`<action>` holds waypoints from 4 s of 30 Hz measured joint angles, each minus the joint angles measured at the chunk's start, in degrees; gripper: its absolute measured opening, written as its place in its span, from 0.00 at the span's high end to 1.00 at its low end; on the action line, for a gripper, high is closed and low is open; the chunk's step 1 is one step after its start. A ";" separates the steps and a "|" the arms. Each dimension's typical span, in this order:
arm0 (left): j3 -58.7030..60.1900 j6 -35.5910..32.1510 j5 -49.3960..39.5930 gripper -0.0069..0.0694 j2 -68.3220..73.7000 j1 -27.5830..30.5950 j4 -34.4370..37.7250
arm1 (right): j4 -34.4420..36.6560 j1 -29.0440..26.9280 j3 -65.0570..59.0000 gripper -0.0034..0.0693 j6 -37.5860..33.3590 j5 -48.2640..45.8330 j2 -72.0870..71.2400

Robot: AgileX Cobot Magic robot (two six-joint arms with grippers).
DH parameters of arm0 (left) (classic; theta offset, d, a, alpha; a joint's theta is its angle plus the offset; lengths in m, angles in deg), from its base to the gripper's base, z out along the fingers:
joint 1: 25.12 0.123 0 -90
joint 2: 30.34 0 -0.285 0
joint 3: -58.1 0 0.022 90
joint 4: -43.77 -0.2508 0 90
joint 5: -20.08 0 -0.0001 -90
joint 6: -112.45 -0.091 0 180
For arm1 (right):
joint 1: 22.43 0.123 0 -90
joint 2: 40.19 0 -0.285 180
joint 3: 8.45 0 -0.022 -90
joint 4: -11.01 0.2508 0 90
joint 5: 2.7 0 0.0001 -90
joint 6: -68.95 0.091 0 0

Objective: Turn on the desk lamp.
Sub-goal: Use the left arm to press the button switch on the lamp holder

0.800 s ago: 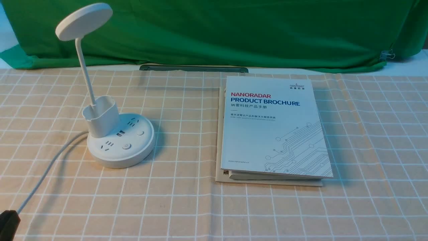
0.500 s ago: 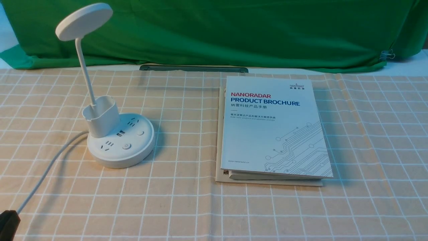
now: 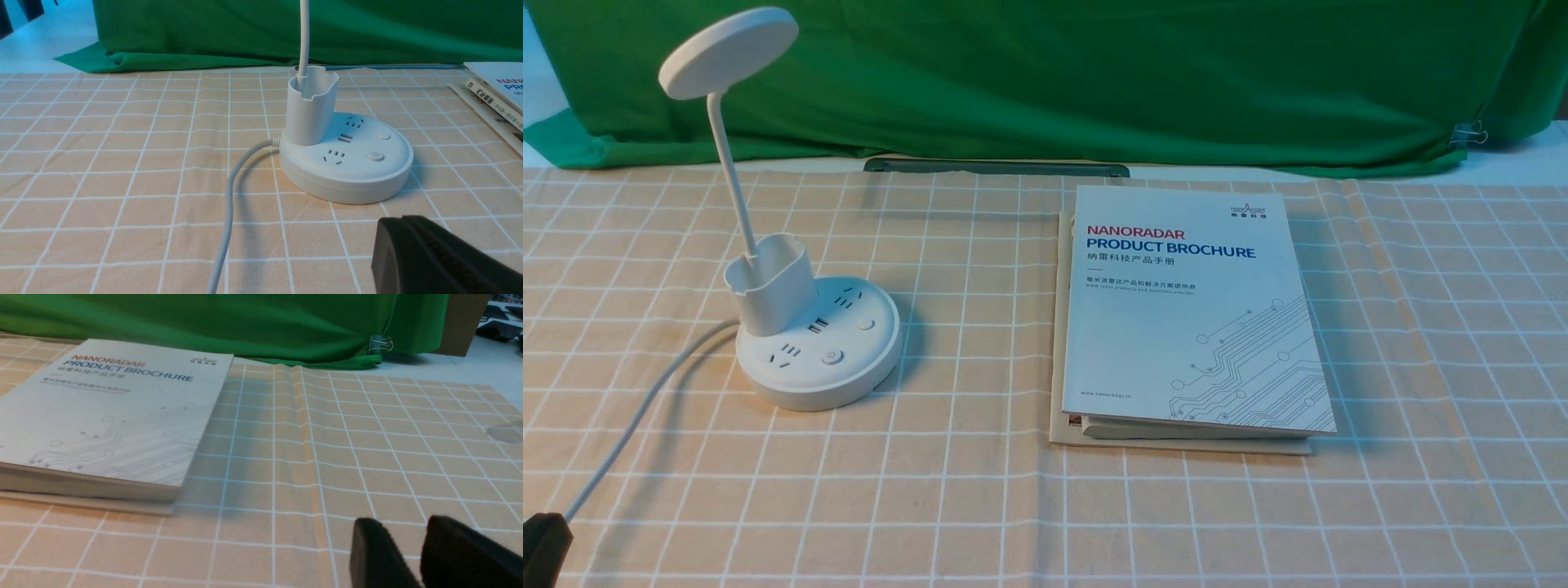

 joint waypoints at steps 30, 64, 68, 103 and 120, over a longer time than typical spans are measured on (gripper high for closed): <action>-0.33 5.27 61.68 0.91 -0.12 0.00 -2.45 | 0.00 0.00 0.00 0.62 0.00 0.00 0.00; -45.09 -20.36 -19.79 0.91 81.68 -16.48 40.38 | 0.00 0.00 0.00 0.62 0.00 0.00 0.00; -53.34 -7.61 -17.12 0.91 89.63 -21.29 24.20 | 0.00 0.00 0.00 0.62 0.00 0.00 0.00; -72.69 16.13 -13.26 0.91 109.30 -11.96 -6.42 | 0.00 0.00 0.00 0.62 0.00 0.00 0.00; -73.14 15.48 -13.93 0.91 110.69 -11.96 -4.71 | 0.00 0.00 0.00 0.62 0.00 0.00 0.00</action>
